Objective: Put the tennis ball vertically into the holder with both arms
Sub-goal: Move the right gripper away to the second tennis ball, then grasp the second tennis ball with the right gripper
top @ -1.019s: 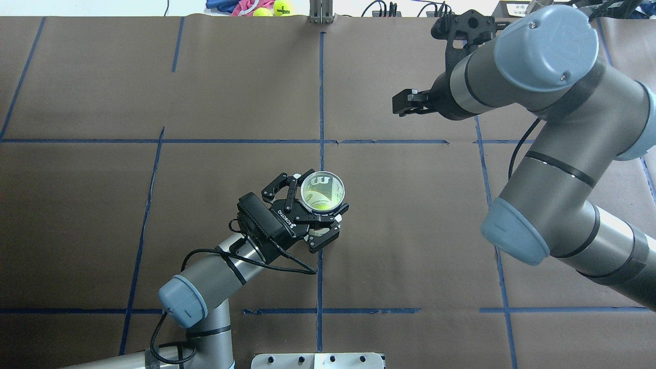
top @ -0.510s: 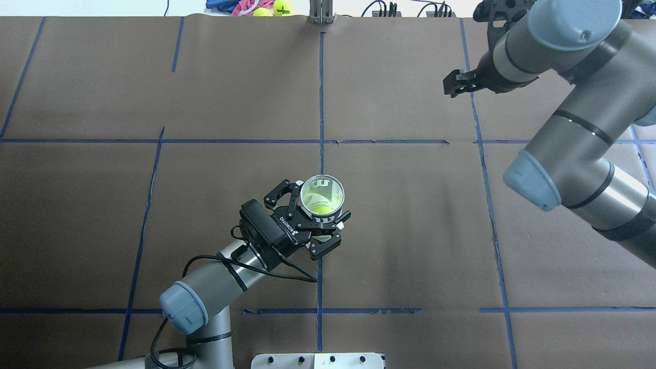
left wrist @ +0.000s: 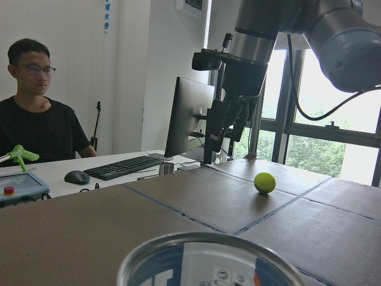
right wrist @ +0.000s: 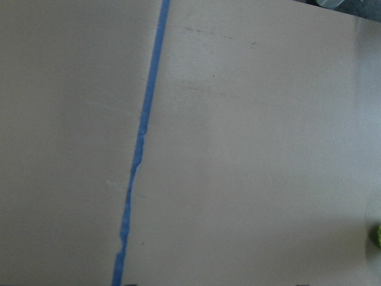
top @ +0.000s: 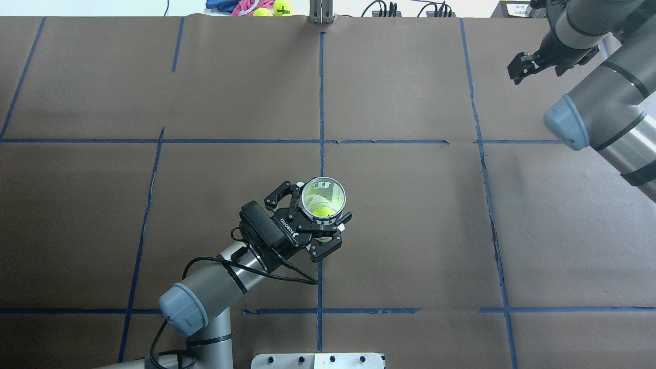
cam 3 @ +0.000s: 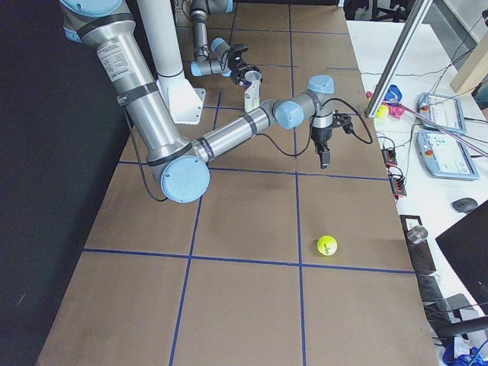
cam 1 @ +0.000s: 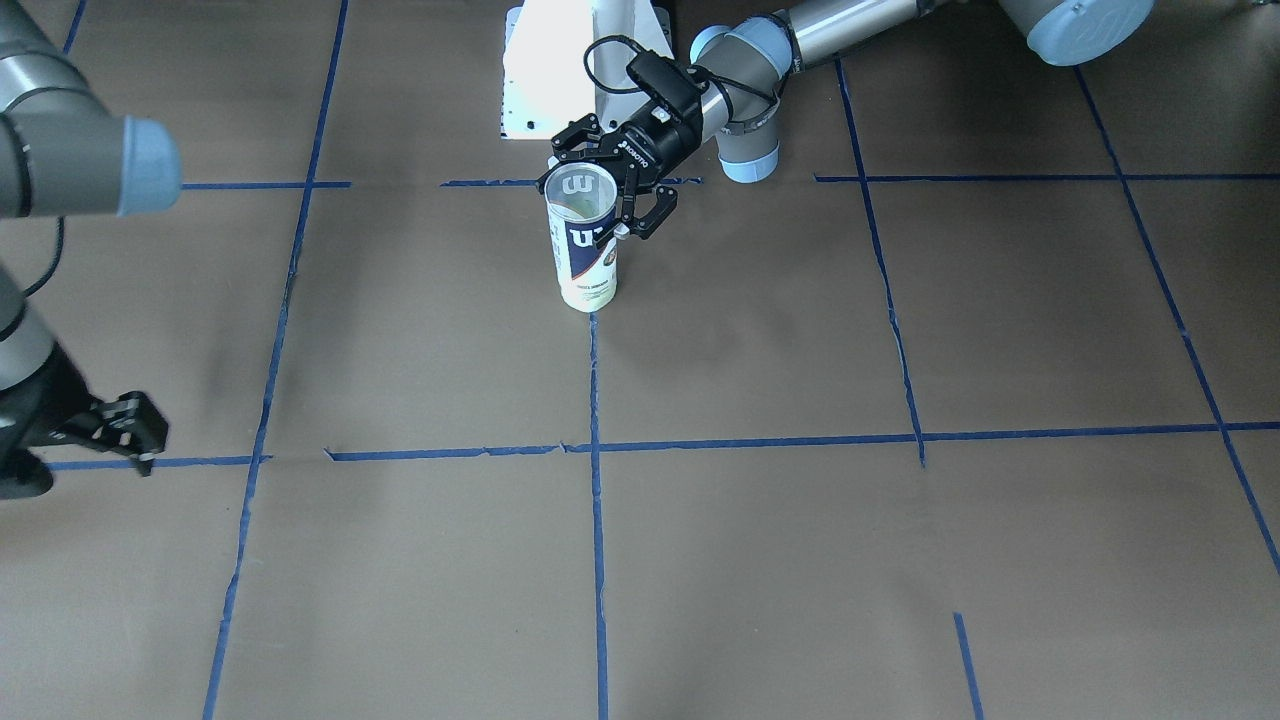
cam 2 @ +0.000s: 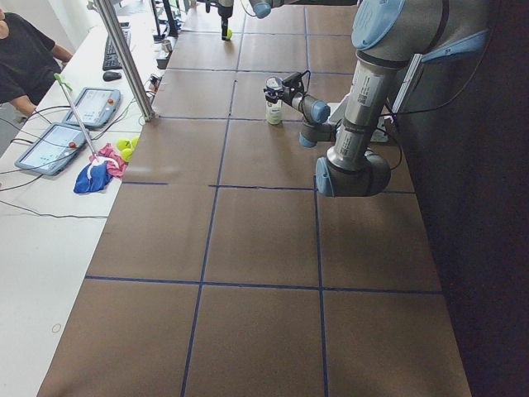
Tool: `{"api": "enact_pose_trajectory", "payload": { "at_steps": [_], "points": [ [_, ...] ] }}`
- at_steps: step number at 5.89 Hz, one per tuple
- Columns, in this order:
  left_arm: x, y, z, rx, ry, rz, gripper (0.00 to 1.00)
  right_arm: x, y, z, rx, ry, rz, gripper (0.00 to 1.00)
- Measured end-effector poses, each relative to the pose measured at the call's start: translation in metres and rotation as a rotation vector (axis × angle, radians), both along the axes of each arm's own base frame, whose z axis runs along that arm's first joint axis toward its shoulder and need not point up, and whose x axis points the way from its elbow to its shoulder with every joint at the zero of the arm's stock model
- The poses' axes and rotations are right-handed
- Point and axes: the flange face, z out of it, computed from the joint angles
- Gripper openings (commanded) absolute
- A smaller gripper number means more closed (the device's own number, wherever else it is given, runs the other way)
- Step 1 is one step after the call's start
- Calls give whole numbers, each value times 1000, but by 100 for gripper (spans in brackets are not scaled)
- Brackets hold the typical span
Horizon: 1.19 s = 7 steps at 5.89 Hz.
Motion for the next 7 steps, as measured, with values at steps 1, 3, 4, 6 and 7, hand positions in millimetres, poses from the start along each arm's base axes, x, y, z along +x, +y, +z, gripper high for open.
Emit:
{"api": "enact_pose_trajectory", "payload": {
  "at_steps": [1, 3, 4, 6, 7],
  "points": [
    [0, 0, 0, 0, 0, 0, 99, 21, -24, 56, -7, -7, -22, 91],
    [0, 0, 0, 0, 0, 0, 99, 71, -42, 141, 2, 31, -80, 93],
    [0, 0, 0, 0, -1, -1, 99, 86, -39, 170, -7, 52, -107, 95],
    [0, -1, -1, 0, -1, -3, 99, 92, -34, 205, -18, 70, -125, 99],
    [-1, -1, -1, 0, -1, -3, 99, 93, -33, 214, -16, 79, -130, 99]
  ]
}}
